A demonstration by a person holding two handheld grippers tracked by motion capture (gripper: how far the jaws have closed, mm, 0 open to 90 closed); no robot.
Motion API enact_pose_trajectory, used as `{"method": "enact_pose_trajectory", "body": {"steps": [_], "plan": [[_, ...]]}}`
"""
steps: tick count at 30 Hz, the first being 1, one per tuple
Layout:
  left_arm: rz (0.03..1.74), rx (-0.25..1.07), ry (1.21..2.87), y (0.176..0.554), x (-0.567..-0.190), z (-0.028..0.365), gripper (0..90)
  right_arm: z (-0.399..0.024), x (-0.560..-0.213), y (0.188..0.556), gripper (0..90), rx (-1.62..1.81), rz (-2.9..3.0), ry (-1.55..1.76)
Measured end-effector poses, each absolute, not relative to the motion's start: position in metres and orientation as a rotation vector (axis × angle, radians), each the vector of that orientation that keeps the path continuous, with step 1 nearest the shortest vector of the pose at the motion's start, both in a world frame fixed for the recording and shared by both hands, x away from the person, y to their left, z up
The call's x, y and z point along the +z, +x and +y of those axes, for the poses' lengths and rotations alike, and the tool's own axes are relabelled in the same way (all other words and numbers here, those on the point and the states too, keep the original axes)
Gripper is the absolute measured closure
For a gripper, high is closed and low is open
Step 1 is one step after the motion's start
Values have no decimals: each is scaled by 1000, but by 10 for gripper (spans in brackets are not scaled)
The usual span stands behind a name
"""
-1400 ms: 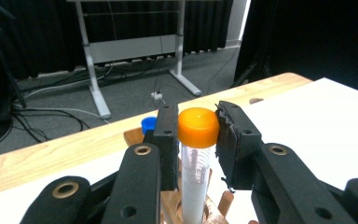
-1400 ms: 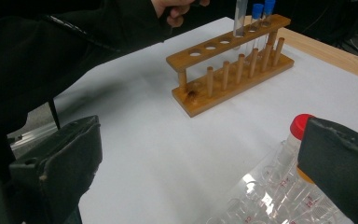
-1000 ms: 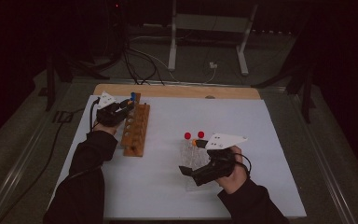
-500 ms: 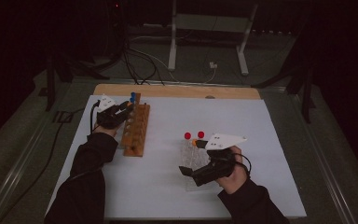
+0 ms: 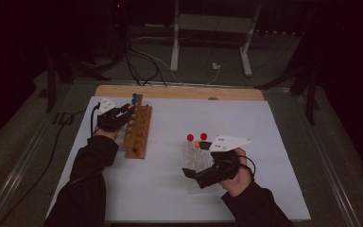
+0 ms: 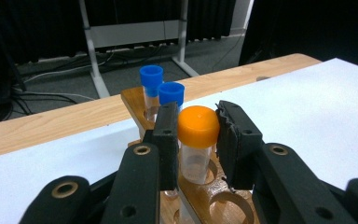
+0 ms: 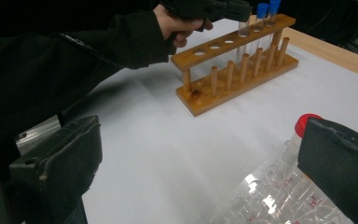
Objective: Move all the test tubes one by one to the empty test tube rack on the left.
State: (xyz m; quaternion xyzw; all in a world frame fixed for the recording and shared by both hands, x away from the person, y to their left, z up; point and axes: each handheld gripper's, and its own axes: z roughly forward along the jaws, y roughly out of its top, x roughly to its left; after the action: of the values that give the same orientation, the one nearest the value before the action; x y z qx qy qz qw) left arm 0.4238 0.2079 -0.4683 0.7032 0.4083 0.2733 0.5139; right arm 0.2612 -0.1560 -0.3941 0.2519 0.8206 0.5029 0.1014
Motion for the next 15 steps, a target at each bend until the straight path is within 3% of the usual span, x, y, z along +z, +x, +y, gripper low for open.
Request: {"method": "enact_pose_trajectory", "body": {"steps": [6,15], "plan": [[995,625,1696,424,-465,208,687,-158,-391,261,0,1490,2399,717],[917,569,1715,405,-447,211,257,-174,-379,265,0,1570,2287,627]]}}
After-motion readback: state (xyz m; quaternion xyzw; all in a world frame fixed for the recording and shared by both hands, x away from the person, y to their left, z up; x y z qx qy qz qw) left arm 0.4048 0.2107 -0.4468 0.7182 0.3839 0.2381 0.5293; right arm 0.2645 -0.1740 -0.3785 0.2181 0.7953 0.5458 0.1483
